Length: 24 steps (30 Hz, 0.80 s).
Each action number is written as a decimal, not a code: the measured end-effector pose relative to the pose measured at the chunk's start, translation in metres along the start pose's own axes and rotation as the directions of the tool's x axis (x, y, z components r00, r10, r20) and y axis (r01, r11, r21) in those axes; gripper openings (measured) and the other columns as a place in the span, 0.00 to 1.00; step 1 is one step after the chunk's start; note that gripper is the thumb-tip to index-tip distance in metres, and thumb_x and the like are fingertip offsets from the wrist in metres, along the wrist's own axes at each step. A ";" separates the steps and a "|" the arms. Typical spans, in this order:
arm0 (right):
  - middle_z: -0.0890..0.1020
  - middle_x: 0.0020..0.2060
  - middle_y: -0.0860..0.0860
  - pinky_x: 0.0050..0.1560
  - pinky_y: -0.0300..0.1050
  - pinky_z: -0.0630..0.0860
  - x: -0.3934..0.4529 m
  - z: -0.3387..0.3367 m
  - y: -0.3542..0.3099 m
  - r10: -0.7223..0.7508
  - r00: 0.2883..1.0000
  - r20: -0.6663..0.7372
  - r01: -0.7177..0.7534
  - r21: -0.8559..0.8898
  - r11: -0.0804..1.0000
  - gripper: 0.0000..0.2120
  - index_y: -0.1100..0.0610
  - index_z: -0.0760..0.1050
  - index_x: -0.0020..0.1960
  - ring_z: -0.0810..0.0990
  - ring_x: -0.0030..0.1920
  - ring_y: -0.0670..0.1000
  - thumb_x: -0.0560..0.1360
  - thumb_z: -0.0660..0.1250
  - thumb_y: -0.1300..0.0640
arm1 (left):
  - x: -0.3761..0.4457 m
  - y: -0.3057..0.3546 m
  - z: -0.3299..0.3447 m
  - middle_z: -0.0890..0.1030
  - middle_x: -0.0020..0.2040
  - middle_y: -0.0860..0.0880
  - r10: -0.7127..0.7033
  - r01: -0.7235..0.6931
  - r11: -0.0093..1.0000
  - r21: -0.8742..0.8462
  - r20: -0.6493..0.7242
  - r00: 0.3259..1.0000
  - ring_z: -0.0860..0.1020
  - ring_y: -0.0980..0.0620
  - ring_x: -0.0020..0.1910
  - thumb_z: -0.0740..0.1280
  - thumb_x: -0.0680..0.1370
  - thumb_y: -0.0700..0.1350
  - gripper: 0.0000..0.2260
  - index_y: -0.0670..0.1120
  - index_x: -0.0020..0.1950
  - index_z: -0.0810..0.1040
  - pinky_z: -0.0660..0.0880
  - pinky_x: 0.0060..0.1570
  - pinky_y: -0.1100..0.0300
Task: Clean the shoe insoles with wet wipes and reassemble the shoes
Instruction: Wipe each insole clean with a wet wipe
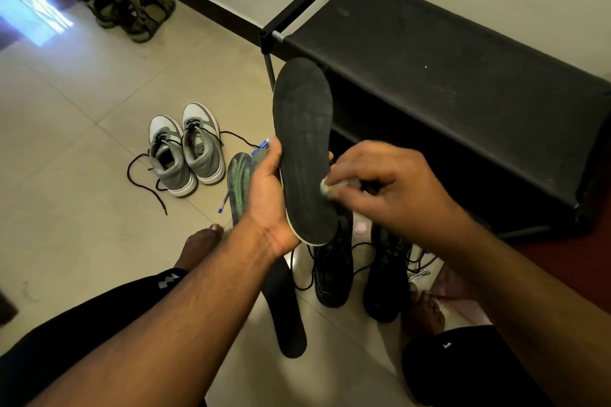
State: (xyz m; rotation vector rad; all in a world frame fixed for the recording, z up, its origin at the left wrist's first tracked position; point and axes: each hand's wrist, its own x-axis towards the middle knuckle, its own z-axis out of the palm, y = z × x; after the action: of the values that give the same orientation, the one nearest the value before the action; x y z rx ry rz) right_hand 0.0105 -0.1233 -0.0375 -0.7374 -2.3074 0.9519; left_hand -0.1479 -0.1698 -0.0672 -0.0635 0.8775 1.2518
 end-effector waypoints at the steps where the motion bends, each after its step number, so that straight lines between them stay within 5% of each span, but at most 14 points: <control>1: 0.82 0.44 0.49 0.50 0.37 0.77 -0.001 0.004 -0.005 -0.024 0.996 0.083 0.022 0.023 1.000 0.05 0.58 0.83 0.47 0.80 0.47 0.44 0.72 0.72 0.62 | 0.000 0.000 0.000 0.82 0.47 0.42 -0.013 0.013 1.000 0.007 -0.001 1.000 0.81 0.45 0.44 0.55 0.80 0.66 0.32 0.39 0.48 0.84 0.79 0.49 0.52; 4: 0.81 0.43 0.49 0.47 0.38 0.76 -0.004 0.020 -0.005 -0.055 0.971 0.234 0.061 -0.017 0.998 0.06 0.57 0.83 0.47 0.79 0.45 0.44 0.71 0.71 0.61 | 0.001 -0.002 -0.002 0.80 0.53 0.42 -0.043 0.043 0.999 0.032 0.001 0.999 0.79 0.45 0.51 0.55 0.80 0.67 0.32 0.39 0.57 0.80 0.74 0.57 0.51; 10: 0.79 0.47 0.49 0.46 0.49 0.79 0.001 0.007 0.020 0.166 0.986 0.015 -0.157 -0.258 0.953 0.06 0.56 0.83 0.49 0.78 0.47 0.46 0.73 0.71 0.62 | 0.001 -0.008 0.001 0.82 0.46 0.42 0.018 -0.018 1.000 0.002 0.031 0.999 0.82 0.46 0.42 0.54 0.81 0.63 0.32 0.39 0.46 0.85 0.80 0.46 0.54; 12: 0.80 0.46 0.49 0.46 0.42 0.79 0.002 0.001 0.017 0.106 0.994 0.006 -0.104 -0.177 0.979 0.06 0.56 0.83 0.48 0.78 0.46 0.44 0.73 0.71 0.63 | 0.002 -0.006 0.001 0.82 0.46 0.42 0.022 -0.021 1.000 -0.013 0.024 0.999 0.81 0.46 0.42 0.54 0.81 0.63 0.31 0.39 0.45 0.85 0.80 0.46 0.53; 17: 0.81 0.43 0.50 0.44 0.32 0.74 -0.003 0.017 -0.005 -0.050 0.960 0.276 0.045 0.022 0.999 0.06 0.58 0.83 0.47 0.78 0.44 0.42 0.71 0.72 0.64 | 0.000 -0.004 -0.001 0.81 0.47 0.42 -0.050 0.050 0.998 0.029 0.001 0.999 0.81 0.46 0.44 0.56 0.80 0.64 0.31 0.38 0.49 0.83 0.79 0.48 0.54; 21: 0.81 0.45 0.49 0.48 0.42 0.78 0.000 0.020 0.017 0.143 0.987 0.070 -0.135 -0.113 0.984 0.06 0.56 0.83 0.49 0.79 0.46 0.45 0.72 0.72 0.63 | -0.003 -0.010 0.001 0.83 0.47 0.42 -0.054 0.054 0.998 0.011 0.048 0.997 0.82 0.45 0.43 0.57 0.81 0.62 0.27 0.40 0.52 0.84 0.81 0.44 0.52; 24: 0.80 0.46 0.48 0.49 0.39 0.78 0.003 0.009 0.025 0.241 0.968 -0.070 -0.249 -0.138 0.959 0.07 0.56 0.83 0.49 0.79 0.47 0.43 0.73 0.71 0.63 | -0.002 -0.011 0.003 0.83 0.45 0.42 -0.038 0.038 0.999 0.011 0.067 0.997 0.80 0.45 0.40 0.57 0.81 0.61 0.26 0.41 0.51 0.84 0.81 0.39 0.52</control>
State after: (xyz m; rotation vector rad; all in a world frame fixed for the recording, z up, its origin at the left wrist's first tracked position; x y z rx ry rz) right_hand 0.0097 -0.1105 -0.0610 -1.1178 -2.2945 0.8620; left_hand -0.1368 -0.1740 -0.0687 -0.0297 0.8203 1.2073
